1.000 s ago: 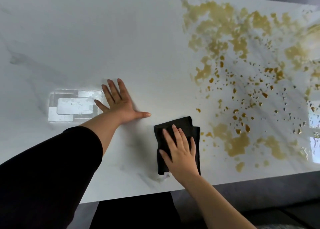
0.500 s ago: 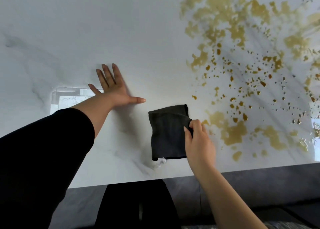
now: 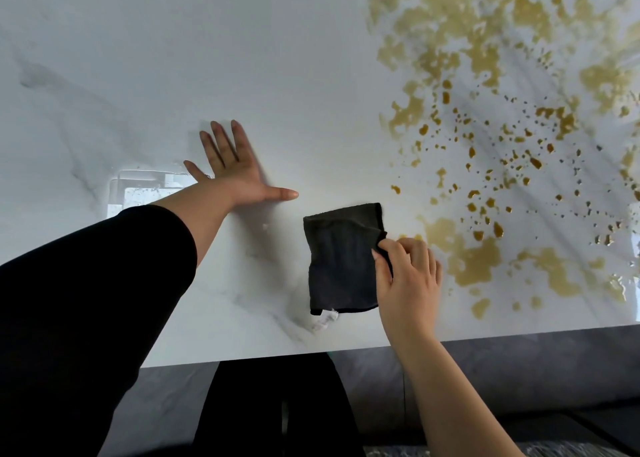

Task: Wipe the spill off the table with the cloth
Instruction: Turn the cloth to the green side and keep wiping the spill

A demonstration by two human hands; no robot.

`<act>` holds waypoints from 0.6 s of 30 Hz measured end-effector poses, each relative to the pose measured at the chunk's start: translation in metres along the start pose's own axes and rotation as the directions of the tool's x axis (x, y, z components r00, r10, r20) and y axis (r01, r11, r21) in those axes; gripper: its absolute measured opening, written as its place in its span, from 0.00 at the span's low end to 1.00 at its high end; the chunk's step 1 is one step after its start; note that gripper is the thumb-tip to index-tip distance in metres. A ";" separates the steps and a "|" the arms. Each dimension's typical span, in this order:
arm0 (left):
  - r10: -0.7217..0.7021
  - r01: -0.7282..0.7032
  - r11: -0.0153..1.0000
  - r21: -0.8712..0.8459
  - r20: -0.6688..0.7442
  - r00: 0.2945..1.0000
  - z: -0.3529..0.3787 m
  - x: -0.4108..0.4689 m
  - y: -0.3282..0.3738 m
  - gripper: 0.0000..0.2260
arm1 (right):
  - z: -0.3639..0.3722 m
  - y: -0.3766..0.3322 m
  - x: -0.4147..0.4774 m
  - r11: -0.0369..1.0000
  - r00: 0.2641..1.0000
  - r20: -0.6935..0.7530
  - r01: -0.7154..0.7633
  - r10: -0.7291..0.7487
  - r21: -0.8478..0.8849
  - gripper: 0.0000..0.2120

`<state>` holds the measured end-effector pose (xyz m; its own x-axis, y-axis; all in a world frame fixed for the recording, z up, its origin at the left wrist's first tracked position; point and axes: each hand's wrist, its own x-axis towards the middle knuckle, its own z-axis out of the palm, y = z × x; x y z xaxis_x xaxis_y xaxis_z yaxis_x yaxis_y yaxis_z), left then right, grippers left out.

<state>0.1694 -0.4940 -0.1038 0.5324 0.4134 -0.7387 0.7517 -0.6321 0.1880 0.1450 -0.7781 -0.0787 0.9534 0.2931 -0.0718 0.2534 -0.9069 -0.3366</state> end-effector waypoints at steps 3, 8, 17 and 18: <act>0.003 -0.003 1.000 -0.002 0.004 1.000 0.000 0.000 0.000 0.71 | 0.002 -0.010 -0.010 0.987 0.988 -0.049 0.149 -0.146 0.066 0.08; 0.006 -0.006 1.000 -0.003 0.007 1.000 -0.001 0.000 0.000 0.71 | 0.005 -0.036 -0.029 0.971 0.983 0.065 0.156 -0.170 0.183 0.09; 0.010 -0.010 1.000 0.007 0.016 1.000 -0.001 0.002 -0.001 0.70 | 0.048 -0.140 -0.055 0.773 0.885 0.466 -0.274 -0.031 0.572 0.12; 0.010 -0.010 1.000 0.007 0.018 1.000 -0.001 0.002 -0.002 0.70 | 0.054 -0.146 -0.056 0.764 0.867 0.497 -0.293 -0.042 0.575 0.13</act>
<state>0.1697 -0.4914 -0.1044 0.5326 0.3948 -0.7486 0.7434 -0.6411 0.1908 0.0456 -0.6455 -0.0761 0.7340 0.4427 -0.5151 -0.1803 -0.6042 -0.7761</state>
